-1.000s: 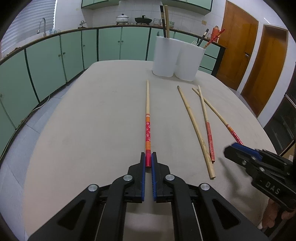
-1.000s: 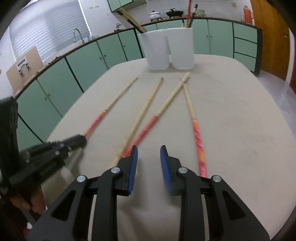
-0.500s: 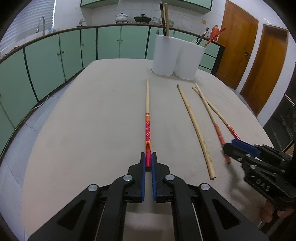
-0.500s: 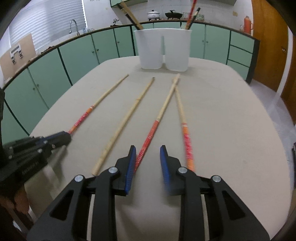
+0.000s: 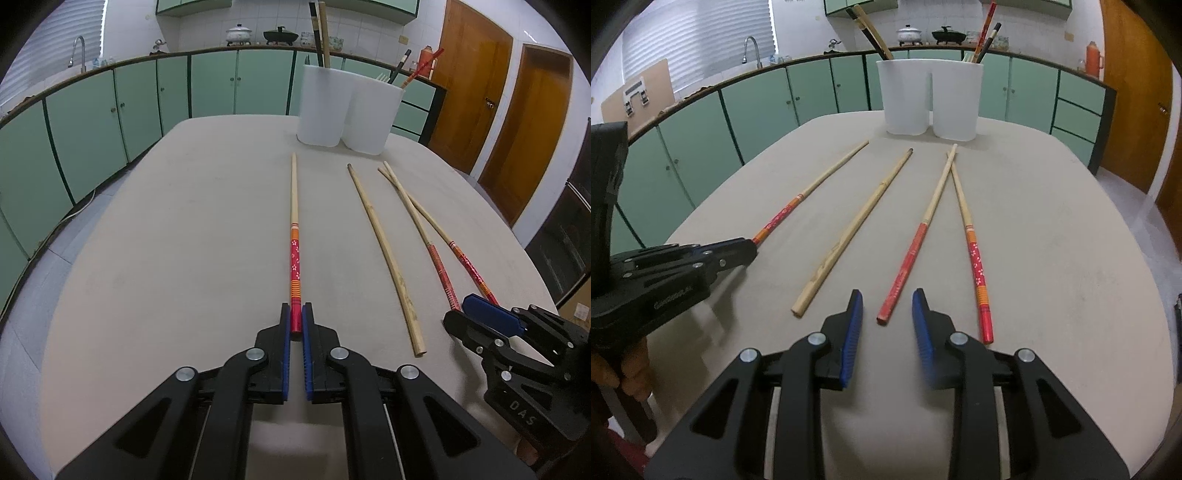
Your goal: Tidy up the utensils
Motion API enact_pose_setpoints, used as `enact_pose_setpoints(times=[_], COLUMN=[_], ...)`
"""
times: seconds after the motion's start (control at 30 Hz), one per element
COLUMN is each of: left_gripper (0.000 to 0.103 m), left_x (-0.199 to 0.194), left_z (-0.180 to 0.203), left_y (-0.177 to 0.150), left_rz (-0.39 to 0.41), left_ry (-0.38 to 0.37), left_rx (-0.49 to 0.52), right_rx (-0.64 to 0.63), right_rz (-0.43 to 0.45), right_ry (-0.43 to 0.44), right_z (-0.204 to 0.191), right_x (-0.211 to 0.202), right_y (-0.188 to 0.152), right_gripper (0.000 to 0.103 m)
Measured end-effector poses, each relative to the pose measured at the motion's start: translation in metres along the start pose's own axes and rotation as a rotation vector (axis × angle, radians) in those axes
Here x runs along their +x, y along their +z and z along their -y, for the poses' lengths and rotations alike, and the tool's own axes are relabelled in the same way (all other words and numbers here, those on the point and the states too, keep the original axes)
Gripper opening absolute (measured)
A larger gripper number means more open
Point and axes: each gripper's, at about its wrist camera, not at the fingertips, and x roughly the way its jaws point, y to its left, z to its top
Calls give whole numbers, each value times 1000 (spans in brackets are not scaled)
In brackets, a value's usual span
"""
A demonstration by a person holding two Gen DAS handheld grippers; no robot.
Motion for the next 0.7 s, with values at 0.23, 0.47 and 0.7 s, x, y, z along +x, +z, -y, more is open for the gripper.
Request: enact_pose_setpoints(times=[0.23,0.47,0.7], left_gripper=[6,6,6], left_x=[1,-3,-34], left_z=[1,4,9], left_y=[0,1,22], left_rz=[3,16,75], left_ry=[7,13,24], left_rx=[0,2,45], right_rx=[-5,-30,-131], right_rz=[13,9,128], right_ry=[-43,-54,-117], right_z=[-1,0,4], right_x=[-1,-7,-44], right_y=[-3,2,26], right_gripper=[12,5,5])
